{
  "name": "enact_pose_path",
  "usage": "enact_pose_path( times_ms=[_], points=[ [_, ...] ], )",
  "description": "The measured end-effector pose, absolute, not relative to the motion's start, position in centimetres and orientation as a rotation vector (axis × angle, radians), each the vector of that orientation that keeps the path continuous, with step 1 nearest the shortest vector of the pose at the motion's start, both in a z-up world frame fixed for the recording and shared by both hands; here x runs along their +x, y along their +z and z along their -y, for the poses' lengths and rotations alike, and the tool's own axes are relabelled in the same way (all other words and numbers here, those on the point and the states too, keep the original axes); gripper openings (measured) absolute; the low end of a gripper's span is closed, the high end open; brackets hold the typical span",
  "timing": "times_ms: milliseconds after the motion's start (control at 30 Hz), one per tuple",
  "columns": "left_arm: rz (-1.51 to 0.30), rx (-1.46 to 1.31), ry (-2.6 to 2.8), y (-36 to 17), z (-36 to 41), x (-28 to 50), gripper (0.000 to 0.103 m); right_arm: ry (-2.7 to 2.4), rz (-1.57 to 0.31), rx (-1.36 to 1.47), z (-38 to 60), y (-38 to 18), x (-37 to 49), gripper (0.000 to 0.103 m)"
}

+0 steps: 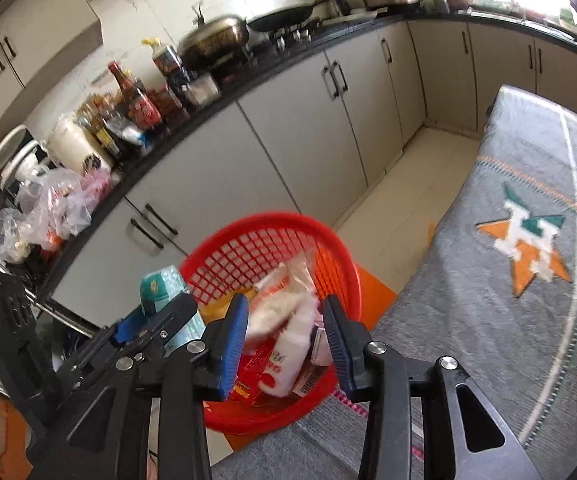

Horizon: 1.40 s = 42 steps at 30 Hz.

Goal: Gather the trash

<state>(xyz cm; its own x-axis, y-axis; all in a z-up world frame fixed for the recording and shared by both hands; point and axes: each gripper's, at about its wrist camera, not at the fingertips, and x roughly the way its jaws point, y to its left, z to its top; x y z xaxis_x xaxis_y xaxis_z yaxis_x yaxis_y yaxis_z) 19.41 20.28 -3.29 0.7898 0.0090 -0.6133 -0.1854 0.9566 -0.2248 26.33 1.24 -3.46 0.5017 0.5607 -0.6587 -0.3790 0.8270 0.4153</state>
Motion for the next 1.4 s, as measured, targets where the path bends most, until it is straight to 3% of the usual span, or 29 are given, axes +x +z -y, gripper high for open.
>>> enact_pose_path(
  times_ms=[100,167,200,400,500,633,867,1400],
  points=[
    [-0.598,-0.266,0.135,-1.9,-19.8,17.2,0.061,0.530,-0.806,0.206,0.5,-1.5,24.3,0.048],
    [-0.538,-0.236,0.163,-0.9,-19.1,15.3,0.079,0.485,-0.748,0.165,1.6,-0.3,22.6,0.058],
    [-0.514,-0.217,0.162,-0.5,-18.7,14.8,0.081,0.465,-0.719,0.143,2.0,0.1,21.6,0.064],
    [-0.505,-0.198,0.133,1.7,-16.8,13.3,0.082,0.386,-0.628,0.117,5.4,1.6,16.2,0.072],
    [-0.490,-0.177,0.171,2.3,-15.9,11.6,0.092,0.319,-0.582,0.068,6.7,2.0,13.3,0.085],
    [-0.452,-0.067,0.322,2.6,-14.3,8.4,0.102,0.236,-0.531,-0.018,7.9,2.0,10.0,0.091],
    [-0.449,0.079,0.352,1.6,-12.3,3.9,0.103,0.146,-0.483,-0.119,8.9,1.2,5.1,0.099],
    [-0.467,0.061,0.396,1.2,-12.6,1.8,0.103,0.063,-0.464,-0.189,9.4,0.7,0.1,0.102]
  ],
)
